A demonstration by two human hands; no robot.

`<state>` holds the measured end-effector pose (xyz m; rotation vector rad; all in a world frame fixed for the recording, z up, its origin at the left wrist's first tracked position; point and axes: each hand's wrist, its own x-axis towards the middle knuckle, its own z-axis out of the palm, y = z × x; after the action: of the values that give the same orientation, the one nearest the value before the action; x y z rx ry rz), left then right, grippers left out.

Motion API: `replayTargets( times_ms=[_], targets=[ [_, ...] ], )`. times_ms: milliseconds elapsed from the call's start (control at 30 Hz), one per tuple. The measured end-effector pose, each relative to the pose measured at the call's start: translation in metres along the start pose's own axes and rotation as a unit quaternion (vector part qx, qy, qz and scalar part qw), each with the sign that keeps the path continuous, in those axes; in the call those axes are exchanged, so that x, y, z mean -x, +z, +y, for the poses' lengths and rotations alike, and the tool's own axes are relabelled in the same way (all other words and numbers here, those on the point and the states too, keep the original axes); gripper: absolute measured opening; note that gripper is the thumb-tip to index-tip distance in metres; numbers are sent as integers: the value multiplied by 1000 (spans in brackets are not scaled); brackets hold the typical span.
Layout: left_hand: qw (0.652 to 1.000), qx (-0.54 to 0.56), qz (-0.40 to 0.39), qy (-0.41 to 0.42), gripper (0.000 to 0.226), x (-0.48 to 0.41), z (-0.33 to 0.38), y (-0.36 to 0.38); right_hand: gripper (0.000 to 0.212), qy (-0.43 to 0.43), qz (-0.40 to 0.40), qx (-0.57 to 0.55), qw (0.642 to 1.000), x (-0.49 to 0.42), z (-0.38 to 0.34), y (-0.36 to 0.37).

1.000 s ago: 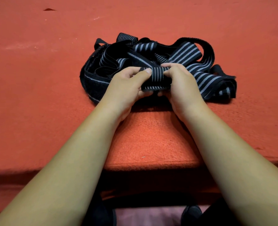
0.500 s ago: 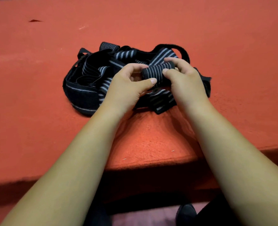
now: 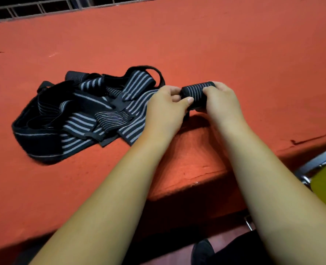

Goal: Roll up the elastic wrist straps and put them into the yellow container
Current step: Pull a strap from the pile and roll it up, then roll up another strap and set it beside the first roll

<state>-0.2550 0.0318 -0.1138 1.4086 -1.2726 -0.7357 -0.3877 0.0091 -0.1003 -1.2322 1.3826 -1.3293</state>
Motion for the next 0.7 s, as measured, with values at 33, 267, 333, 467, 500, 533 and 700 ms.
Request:
replayTargets(
  times_ms=[33,267,333,467,500,533,700],
  targets=[
    [1000,-21,0,8,34,-1,2,13,24,9,9,17,1000,-5,4,-9],
    [995,-94,-5,19,15,-5,-1,77,27,60,46,124,989,-33,26,-53],
    [997,-74,-12,0,12,-7,-6,84,28,60,47,148,986,-34,32,-59],
    [997,-71,-21,-27,17,-6,-16,88,27,46,40,204,977,-42,41,-63],
    [996,-84,-17,-27,19,-6,-18,89,27,43,40,214,975,-43,42,-63],
    [995,-97,-15,-26,19,-6,-18,90,27,39,40,223,973,-45,43,-62],
    [990,-144,8,-3,22,-5,-20,94,30,39,57,202,977,-44,49,-58]
  ],
)
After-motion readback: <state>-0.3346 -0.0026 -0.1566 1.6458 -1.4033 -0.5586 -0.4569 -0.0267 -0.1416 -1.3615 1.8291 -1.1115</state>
